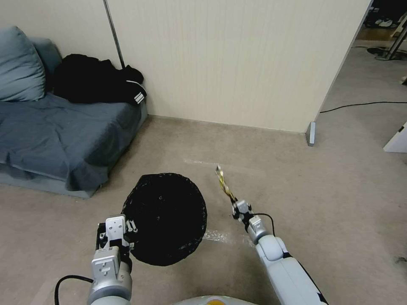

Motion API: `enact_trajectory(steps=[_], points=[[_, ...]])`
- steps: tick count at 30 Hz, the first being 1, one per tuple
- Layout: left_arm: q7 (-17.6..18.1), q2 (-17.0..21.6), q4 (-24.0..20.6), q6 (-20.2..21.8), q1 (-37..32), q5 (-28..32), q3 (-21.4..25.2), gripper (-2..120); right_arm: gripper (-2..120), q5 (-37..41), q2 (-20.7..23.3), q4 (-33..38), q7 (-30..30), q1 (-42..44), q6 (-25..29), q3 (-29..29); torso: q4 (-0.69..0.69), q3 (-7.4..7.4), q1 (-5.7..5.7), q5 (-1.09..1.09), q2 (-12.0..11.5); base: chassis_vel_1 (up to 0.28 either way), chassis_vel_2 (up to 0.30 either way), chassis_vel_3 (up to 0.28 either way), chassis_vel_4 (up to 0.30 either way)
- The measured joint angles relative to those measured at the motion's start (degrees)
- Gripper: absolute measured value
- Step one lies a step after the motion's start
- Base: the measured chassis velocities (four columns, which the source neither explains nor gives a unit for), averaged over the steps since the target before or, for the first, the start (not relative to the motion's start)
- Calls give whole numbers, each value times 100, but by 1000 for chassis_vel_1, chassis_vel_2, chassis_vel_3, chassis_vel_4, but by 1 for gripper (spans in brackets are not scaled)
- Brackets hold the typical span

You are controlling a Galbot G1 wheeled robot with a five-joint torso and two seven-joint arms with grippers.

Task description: Pick up the trash bin, then pick up the garbage from the floor and place it into the trash bin.

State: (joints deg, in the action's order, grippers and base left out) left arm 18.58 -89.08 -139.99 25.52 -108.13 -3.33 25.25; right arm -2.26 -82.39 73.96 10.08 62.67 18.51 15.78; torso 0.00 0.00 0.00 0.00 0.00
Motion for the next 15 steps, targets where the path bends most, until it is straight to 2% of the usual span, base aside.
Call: enact_trajectory(steps=[2,3,4,6,7,8,10,15], points=[[-7,19,21,7,8,61,8,0,0,199,54,952,136,181,236,-105,0,0,0,0,0,0,0,0,0],[-10,26,33,13,12,79,9,0,0,288,80,1259,249,226,315,-146,0,0,0,0,0,0,0,0,0],[-10,26,33,13,12,79,9,0,0,288,80,1259,249,226,315,-146,0,0,0,0,0,0,0,0,0],[-29,35,98,30,41,109,9,0,0,592,192,2233,680,382,425,-325,0,0,0,-1,0,0,0,0,0],[-33,37,119,31,48,112,6,0,0,692,239,2500,806,441,428,-416,-1,0,0,-1,0,0,0,0,0],[-33,37,119,31,48,112,6,0,0,692,239,2500,806,441,428,-416,-1,0,0,-1,0,0,0,0,0],[-39,38,162,37,74,114,4,0,0,931,394,3118,1061,623,406,-732,-1,0,0,-1,0,0,0,0,0],[-47,39,170,52,108,118,2,0,0,1130,657,3612,1107,910,277,-1304,-1,0,0,-1,0,0,0,0,0]])
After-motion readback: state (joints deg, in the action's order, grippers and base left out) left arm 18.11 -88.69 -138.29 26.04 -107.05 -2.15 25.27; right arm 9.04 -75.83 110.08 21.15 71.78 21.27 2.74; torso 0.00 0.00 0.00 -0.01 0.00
